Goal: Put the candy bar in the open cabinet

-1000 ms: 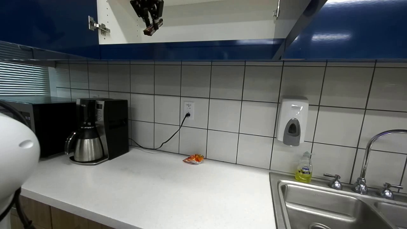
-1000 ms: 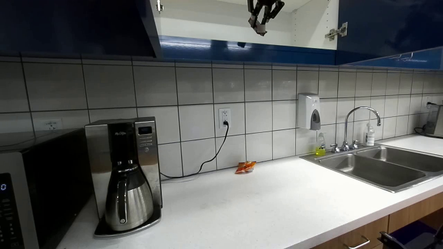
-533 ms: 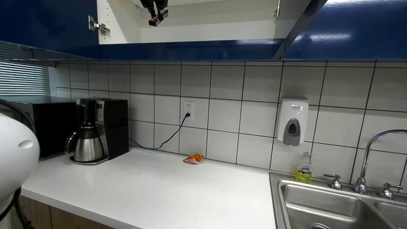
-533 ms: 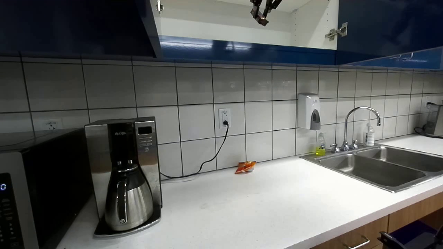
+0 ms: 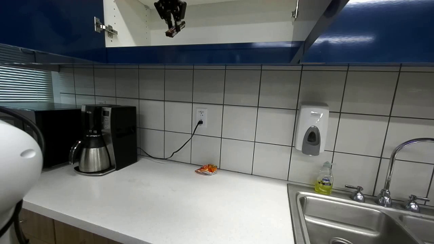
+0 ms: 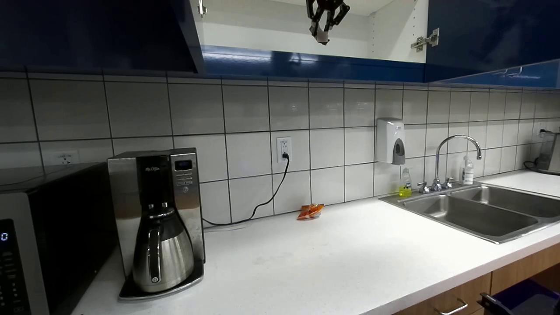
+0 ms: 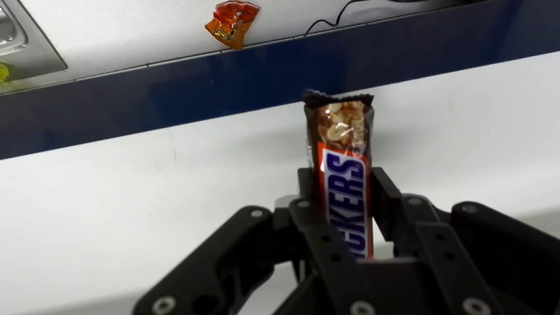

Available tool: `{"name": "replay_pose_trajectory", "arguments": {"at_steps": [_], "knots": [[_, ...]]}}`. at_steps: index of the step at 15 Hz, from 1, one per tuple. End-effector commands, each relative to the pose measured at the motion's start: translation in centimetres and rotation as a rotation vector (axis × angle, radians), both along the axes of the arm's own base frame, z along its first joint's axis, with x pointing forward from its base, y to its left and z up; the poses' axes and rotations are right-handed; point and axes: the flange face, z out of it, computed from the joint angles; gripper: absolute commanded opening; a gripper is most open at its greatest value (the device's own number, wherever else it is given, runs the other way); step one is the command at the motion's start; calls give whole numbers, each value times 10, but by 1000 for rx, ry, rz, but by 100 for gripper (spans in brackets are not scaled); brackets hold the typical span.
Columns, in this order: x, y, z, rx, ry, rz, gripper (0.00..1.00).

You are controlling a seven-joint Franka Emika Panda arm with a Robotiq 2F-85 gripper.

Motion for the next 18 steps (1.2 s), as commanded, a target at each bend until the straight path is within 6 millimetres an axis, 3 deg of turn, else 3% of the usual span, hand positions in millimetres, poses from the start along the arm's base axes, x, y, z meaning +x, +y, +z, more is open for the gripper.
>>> {"name": "replay_pose_trajectory", "arguments": {"at_steps": [1, 18], "knots": [[13, 2, 5, 2, 9, -40, 10], [50, -2, -12, 23, 49, -87, 10]]}}
